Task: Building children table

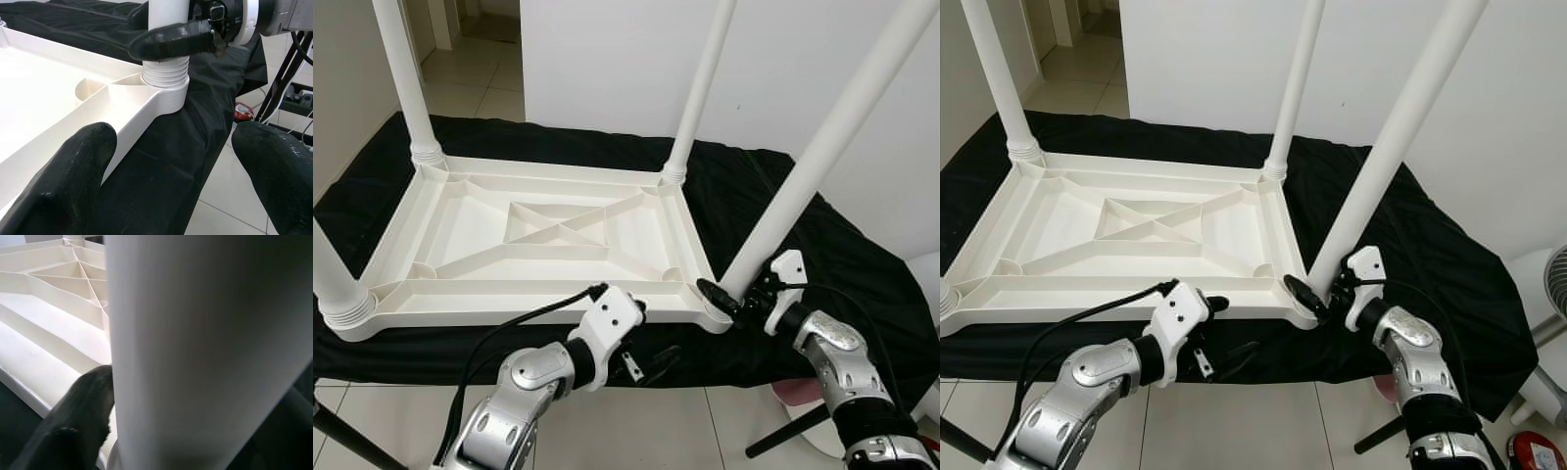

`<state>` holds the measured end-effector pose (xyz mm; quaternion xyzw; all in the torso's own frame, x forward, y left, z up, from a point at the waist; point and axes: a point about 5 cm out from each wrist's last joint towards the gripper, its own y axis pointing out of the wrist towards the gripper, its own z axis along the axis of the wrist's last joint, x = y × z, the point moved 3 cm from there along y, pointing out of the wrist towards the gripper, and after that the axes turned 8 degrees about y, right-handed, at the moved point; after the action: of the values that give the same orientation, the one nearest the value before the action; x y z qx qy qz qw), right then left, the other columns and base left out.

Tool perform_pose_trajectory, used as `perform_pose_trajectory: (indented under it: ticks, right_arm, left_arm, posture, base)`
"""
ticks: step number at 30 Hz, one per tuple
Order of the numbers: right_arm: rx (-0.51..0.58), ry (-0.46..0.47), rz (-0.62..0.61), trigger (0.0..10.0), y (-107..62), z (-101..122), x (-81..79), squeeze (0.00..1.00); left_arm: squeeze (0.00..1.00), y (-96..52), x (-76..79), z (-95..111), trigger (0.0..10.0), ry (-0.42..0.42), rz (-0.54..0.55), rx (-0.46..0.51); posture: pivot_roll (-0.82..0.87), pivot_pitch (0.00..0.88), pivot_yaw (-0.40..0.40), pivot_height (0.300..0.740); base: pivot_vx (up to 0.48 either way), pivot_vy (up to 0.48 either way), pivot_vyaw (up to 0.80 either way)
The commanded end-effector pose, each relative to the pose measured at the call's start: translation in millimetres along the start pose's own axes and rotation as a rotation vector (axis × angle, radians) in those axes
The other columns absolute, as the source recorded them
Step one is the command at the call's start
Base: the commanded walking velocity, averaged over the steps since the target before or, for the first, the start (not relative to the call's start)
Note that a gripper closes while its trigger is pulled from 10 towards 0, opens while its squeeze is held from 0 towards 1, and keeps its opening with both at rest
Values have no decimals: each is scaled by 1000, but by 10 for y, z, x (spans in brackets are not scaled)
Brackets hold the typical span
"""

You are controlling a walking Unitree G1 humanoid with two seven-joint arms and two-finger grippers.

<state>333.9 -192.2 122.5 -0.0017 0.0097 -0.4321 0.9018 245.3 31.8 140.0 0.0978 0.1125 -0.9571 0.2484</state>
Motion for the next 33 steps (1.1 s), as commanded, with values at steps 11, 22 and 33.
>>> perform_pose_trajectory:
  ticks: [11,22,33]
  right_arm:
    - [-15,-33,33,0,8,-3,6,0]
    - [-60,77,-37,10000,-38,-169,42,0]
    - [-49,126,-106,10000,-42,-242,41,0]
  left_arm:
    - [0,16,-29,16,10000,13,26,-12]
    - [0,8,-22,26,10000,14,28,-11]
    - [0,6,-16,32,10000,14,23,-10]
  posture:
    - [20,0,-100,740]
    - [18,0,-101,740]
    - [15,0,-100,740]
  base:
    - [0,0,0]
    - [0,0,0]
    - [0,0,0]
